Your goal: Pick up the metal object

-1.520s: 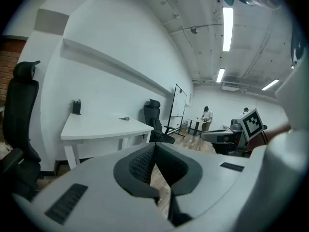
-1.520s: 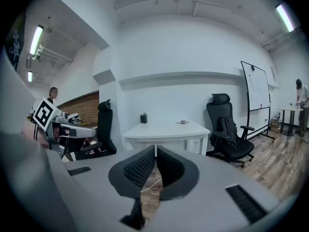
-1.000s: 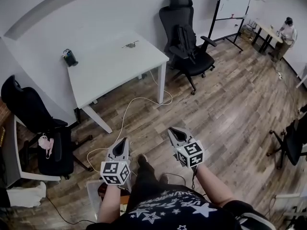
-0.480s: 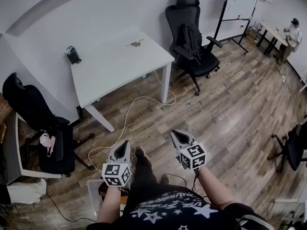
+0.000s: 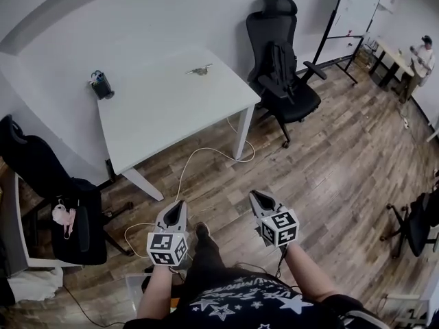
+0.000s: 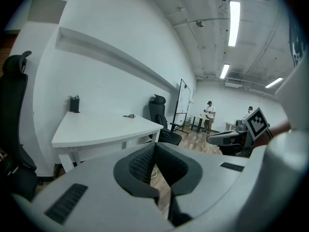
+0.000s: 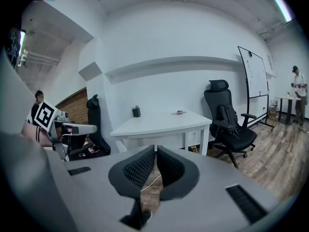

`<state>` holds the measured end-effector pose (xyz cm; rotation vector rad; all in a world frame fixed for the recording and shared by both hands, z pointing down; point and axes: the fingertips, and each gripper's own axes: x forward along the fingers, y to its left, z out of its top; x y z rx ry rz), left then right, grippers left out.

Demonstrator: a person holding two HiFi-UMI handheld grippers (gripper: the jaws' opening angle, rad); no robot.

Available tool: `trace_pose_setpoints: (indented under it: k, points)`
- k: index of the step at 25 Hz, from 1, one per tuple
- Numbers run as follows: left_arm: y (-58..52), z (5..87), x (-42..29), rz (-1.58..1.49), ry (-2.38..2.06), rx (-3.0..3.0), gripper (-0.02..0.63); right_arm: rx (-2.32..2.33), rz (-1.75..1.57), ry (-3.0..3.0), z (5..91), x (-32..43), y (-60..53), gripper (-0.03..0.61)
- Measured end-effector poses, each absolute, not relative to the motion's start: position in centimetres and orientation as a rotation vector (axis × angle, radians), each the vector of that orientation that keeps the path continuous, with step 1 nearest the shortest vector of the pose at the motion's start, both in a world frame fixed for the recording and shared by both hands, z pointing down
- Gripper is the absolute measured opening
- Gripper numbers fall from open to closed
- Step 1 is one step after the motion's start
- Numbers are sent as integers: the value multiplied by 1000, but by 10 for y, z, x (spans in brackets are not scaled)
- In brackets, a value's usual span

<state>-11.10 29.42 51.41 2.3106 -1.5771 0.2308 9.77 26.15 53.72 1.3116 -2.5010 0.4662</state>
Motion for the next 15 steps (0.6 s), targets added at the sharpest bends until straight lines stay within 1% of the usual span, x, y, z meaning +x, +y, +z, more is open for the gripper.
trace_pose_setpoints:
  k: [8,15]
  points:
    - [157,518,-178,199,-1569,2284,20,1355,462,-2474,531,36,119,49]
    - [96,524,-228,185,-1550,2263,20,1375,463,-2446,532,-10,53,49]
